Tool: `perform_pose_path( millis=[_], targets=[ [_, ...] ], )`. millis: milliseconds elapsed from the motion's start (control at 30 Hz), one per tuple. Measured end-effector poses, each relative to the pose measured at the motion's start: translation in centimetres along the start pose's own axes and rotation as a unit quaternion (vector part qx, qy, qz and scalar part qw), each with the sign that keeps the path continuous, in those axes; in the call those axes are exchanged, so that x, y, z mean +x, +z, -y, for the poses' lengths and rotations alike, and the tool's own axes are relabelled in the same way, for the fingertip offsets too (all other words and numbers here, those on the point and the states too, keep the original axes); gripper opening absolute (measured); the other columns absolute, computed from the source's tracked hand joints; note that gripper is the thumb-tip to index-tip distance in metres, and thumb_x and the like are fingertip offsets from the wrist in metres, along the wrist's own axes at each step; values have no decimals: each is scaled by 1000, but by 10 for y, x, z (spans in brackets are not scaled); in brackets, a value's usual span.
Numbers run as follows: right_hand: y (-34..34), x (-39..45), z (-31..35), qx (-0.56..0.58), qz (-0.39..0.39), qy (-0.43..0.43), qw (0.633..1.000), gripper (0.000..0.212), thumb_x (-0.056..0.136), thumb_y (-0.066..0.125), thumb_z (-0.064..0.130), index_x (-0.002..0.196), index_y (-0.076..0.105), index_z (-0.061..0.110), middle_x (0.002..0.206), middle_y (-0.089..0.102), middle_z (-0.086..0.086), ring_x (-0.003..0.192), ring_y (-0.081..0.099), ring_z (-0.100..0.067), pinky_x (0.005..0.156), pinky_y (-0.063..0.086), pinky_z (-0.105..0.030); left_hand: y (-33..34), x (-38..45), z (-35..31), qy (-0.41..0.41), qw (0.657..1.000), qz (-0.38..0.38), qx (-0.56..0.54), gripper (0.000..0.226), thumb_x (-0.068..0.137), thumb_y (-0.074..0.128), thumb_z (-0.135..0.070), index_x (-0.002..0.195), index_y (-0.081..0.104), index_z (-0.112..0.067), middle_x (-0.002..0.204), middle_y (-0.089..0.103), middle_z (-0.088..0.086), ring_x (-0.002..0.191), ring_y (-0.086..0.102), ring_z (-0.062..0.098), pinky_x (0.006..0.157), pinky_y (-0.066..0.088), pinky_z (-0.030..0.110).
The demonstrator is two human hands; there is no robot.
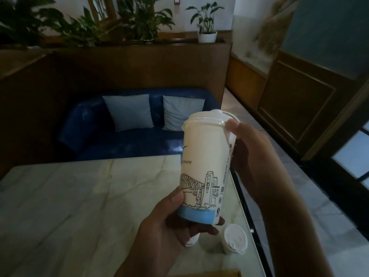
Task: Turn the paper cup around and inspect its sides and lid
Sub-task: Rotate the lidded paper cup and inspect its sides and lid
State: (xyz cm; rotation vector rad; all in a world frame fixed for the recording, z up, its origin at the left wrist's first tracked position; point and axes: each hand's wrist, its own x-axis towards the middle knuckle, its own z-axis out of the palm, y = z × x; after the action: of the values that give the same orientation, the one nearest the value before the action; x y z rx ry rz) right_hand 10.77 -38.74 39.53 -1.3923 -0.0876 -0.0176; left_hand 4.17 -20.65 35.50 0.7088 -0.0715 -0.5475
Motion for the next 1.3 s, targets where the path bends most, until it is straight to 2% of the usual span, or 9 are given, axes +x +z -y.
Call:
perform_pose_path(
  millis=[233, 367, 500, 667, 733, 800, 933, 1167, 1300],
  targets=[
    [-2, 0, -1, 23, 5, 9, 1000, 46, 87, 52, 42, 119, 67, 14, 98, 75, -10, 93, 70, -28, 82, 54, -42, -1, 1, 2, 33, 997, -11, 67, 66, 61, 87, -37, 112, 68, 0, 117, 57, 42, 81, 65, 42, 54, 52, 38],
    [-2, -1, -7, 42, -12, 23, 999, 56, 84, 51, 41, 131, 63, 14, 113, 74, -17, 102, 70, -30, 87, 55, -44, -4, 2, 5, 43, 995, -25, 90, 69, 57, 88, -39, 111, 66, -2, 119, 53, 45, 76, 57, 39, 49, 48, 34],
    [-6, -1, -16, 48, -22, 34, 998, 59, 84, 51, 40, 133, 61, 9, 113, 74, -15, 103, 70, -30, 83, 55, -40, -11, 5, 11, 44, 991, -36, 121, 70, 53, 90, -42, 109, 66, -7, 114, 55, 44, 80, 50, 42, 48, 48, 34],
    [-14, -2, -20, 18, -17, 3, 1000, 42, 90, 52, 44, 124, 70, 28, 119, 75, -10, 101, 74, -24, 77, 57, -33, -18, 12, 17, 45, 984, -55, 165, 73, 53, 90, -45, 108, 63, -7, 106, 61, 40, 69, 51, 38, 46, 48, 33],
    [-15, -2, -19, 9, -11, -11, 1000, 42, 89, 53, 48, 125, 69, 35, 123, 73, -9, 100, 73, -23, 74, 57, -30, -19, 12, 17, 47, 982, -48, 175, 69, 58, 89, -45, 110, 63, -9, 106, 64, 35, 72, 58, 42, 50, 51, 33],
    [-15, -3, -20, -1, -15, -22, 1000, 40, 89, 52, 47, 124, 70, 38, 121, 73, -7, 100, 74, -22, 73, 59, -30, -20, 12, 16, 44, 980, -38, 190, 62, 64, 85, -46, 114, 64, -15, 111, 67, 27, 90, 64, 50, 60, 56, 36],
    [-15, -5, -20, -24, -31, -33, 999, 32, 94, 52, 32, 117, 74, 35, 114, 76, -1, 105, 74, -20, 76, 59, -30, -24, 13, 20, 46, 972, -49, 223, 55, 66, 83, -49, 114, 68, -25, 117, 69, 18, 104, 65, 47, 81, 57, 48],
    [-11, -10, -19, -64, -60, -34, 996, 17, 101, 60, 24, 111, 73, 25, 103, 80, 9, 101, 76, -11, 76, 60, -27, -27, 9, 26, 108, 943, -128, 289, 71, 55, 87, -54, 118, 59, -39, 114, 71, 7, 100, 69, 36, 85, 56, 55],
    [-7, -11, -20, -73, -52, -28, 996, 19, 98, 62, 31, 113, 71, 24, 98, 81, 14, 95, 77, -4, 70, 61, -17, -23, 7, 29, 150, 918, -162, 330, 77, 53, 86, -40, 123, 53, -39, 115, 69, 3, 96, 72, 30, 74, 61, 39]
  ],
)
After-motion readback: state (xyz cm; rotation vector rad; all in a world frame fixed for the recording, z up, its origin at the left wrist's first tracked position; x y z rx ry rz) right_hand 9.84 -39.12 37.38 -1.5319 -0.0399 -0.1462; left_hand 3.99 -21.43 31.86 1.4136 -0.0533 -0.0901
